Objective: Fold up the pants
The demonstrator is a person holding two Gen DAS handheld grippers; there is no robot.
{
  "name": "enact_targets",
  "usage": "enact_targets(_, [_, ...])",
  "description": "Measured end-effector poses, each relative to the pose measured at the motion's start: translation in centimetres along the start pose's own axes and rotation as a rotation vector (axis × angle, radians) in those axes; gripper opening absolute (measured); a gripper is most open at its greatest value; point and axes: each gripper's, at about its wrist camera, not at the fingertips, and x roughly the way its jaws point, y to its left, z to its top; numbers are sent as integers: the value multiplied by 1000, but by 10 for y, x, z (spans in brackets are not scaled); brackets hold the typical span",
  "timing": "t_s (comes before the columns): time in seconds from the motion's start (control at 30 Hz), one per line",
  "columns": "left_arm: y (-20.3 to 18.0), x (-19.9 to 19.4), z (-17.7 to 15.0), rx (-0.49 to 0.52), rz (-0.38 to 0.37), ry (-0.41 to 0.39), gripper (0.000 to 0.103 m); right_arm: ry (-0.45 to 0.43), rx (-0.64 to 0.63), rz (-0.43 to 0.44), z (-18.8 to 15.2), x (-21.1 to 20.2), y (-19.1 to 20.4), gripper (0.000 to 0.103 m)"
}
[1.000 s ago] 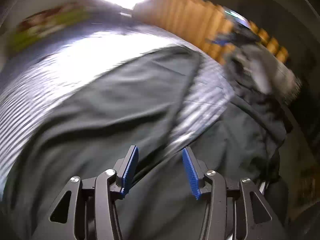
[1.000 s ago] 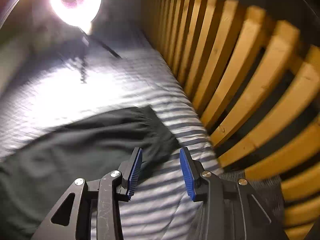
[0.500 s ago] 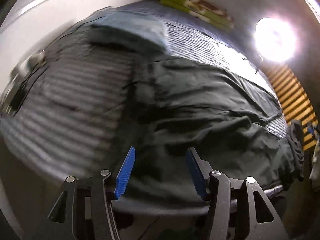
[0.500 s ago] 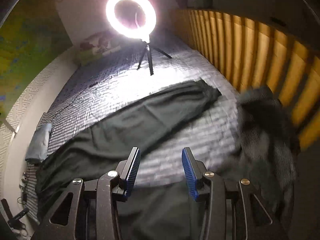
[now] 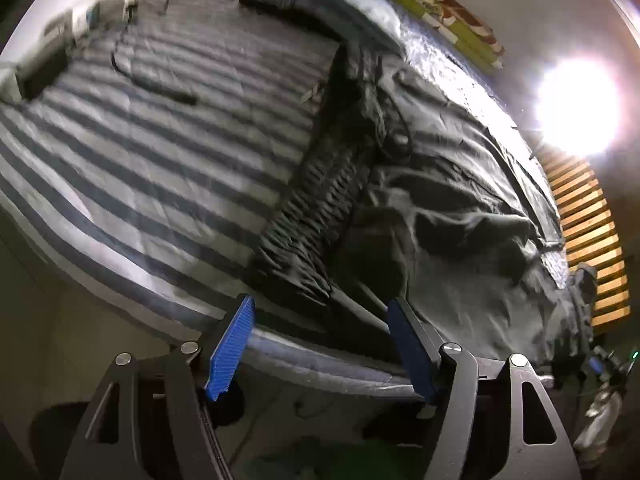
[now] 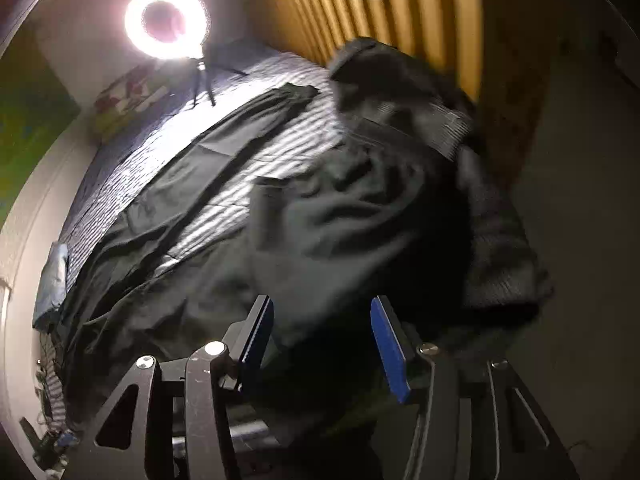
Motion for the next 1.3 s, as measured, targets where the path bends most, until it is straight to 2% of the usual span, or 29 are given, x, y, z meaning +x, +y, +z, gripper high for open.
enact_targets(0.2, [-7, 16, -9, -13, -41, 13, 70, -24, 60, -11, -7, -10, -25, 55])
enact_targets(0.3, [-17, 21, -9, 11, -25, 17, 65, 2, 130, 63, -9, -5, -35, 55])
enact_targets(0.33, [-20, 22, -9, 13, -22, 18, 62, 9, 151, 100, -10, -2, -36, 56])
enact_targets(0.37, [-22, 24, -9, 15, -28, 22, 52, 16, 170, 137, -10, 1, -37, 56])
enact_targets(0.4, [-23, 26, -7, 12, -34, 31, 49, 27, 185, 177, -10, 5, -36, 56])
enact_targets(0.57, [-27, 31, -3, -5, -19, 27, 18, 43, 143, 166, -4, 25, -18, 55])
enact_targets(0.6, [-29, 29, -3, -1, -16, 18, 15, 42, 140, 165, -3, 27, -15, 52])
enact_targets(0.63, [-29, 26, -2, 2, -12, 11, 13, 38, 139, 167, -2, 29, -14, 36])
enact_targets(0.67, [-31, 21, 0, 9, -11, -3, 12, 34, 135, 171, -1, 30, -12, 27])
enact_targets(0.7, [-31, 17, 1, 10, -12, -12, 11, 31, 124, 176, 0, 30, -9, 9])
enact_targets(0.73, [-32, 13, 3, 6, -17, -26, 10, 14, 112, 172, 3, 28, -6, 3])
enact_targets(0.83, [-36, -5, 7, 12, -29, -62, 9, -58, 87, 156, 10, 16, 0, 2])
enact_targets(1.03, [-53, -37, 26, 31, -46, -124, 7, -213, 122, 215, 42, -21, 21, 2])
enact_targets(1.17, [-75, -49, 60, 53, -50, -155, 7, -305, 117, 221, 81, -32, 52, 2])
enact_targets(1.3, [-97, -50, 108, 70, -18, -183, 7, -340, 111, 214, 128, -17, 91, 2])
